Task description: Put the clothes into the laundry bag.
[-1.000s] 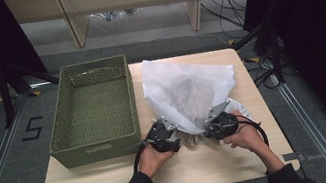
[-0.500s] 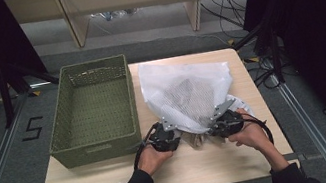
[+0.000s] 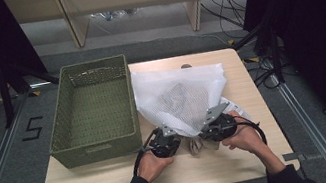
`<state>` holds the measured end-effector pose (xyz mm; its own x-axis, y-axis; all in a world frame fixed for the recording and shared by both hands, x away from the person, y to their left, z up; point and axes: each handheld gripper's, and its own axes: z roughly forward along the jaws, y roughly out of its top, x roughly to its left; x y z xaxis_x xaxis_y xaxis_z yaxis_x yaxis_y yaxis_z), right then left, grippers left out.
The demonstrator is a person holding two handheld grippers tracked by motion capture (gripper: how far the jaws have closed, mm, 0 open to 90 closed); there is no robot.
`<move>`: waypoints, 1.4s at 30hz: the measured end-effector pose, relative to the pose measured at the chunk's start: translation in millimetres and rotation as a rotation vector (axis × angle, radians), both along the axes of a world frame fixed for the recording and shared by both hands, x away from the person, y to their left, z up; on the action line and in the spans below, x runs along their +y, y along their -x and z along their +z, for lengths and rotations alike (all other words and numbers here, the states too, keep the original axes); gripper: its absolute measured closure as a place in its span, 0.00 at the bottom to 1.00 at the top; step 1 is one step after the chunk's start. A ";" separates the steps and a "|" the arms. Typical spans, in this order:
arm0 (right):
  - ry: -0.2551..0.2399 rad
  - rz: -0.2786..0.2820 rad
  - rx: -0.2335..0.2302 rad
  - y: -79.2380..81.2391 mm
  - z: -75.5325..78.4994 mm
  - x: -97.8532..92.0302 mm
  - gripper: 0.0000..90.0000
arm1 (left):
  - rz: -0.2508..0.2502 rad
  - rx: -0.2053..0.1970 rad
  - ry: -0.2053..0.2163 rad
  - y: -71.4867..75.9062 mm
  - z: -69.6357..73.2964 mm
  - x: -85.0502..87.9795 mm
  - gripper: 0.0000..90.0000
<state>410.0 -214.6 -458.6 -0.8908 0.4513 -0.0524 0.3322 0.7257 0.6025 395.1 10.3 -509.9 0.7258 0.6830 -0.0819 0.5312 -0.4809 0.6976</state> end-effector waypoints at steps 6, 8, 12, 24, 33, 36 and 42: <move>-0.013 -0.050 -0.070 -19.2 -8.0 21.6 1.00 | -0.001 0.007 -0.003 5.2 -0.1 7.6 0.99; -0.016 -0.079 -0.081 -26.6 -9.3 27.3 1.00 | -0.017 0.019 0.013 7.0 0.4 10.4 0.99; -0.007 -0.121 -0.104 -42.1 -11.6 38.8 1.00 | -0.010 0.016 0.030 10.2 -1.4 14.1 0.99; 0.040 -0.214 -0.167 -87.9 -23.9 44.8 1.00 | -0.030 0.038 0.040 19.7 -1.1 20.5 0.99; 0.060 -0.108 -0.175 -56.6 -4.4 21.6 1.00 | -0.017 0.037 0.043 21.0 -2.0 20.1 0.99; 0.064 -0.078 -0.181 -31.9 6.8 7.9 1.00 | -0.033 0.028 0.037 20.5 -0.9 20.2 0.99; 0.171 0.012 -0.113 -7.6 -4.6 -11.9 1.00 | -0.032 0.034 0.026 22.4 -0.1 21.0 0.99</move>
